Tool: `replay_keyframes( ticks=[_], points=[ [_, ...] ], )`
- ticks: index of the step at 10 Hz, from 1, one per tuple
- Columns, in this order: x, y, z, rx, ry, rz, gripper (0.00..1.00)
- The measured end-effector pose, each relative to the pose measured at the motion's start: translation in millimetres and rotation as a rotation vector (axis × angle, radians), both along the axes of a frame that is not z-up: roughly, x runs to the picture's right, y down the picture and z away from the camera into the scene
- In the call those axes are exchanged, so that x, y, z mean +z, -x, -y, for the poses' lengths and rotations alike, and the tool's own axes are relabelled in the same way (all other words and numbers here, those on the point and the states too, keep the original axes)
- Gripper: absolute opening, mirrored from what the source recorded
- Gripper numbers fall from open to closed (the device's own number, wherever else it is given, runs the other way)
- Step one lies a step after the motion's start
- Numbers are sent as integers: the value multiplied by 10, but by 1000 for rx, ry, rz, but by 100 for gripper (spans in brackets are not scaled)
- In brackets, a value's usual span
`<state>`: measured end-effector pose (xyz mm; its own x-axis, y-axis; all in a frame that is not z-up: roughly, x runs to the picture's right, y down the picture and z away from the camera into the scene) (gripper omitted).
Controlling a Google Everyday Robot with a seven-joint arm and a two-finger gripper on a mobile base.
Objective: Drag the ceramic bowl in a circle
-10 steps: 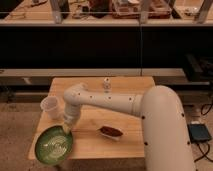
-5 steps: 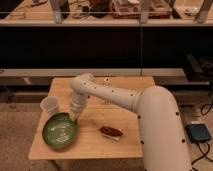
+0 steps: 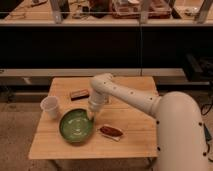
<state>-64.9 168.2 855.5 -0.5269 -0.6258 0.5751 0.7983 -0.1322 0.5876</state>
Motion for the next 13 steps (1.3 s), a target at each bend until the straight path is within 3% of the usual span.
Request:
replay_keyframes(
  ticks=[3, 5, 7, 10, 11, 13],
  points=[
    [-227, -172, -269, -19, 6, 9, 0],
    [-380, -114, -428, -36, 7, 43, 0],
    [-489, 140, -578, -77, 12, 108, 0],
    [-572, 780, -688, -168, 15, 236, 0],
    [-562, 968, -658, -187, 11, 265, 0],
    [-426, 1267, -397, -169, -4, 294, 0]
  ],
)
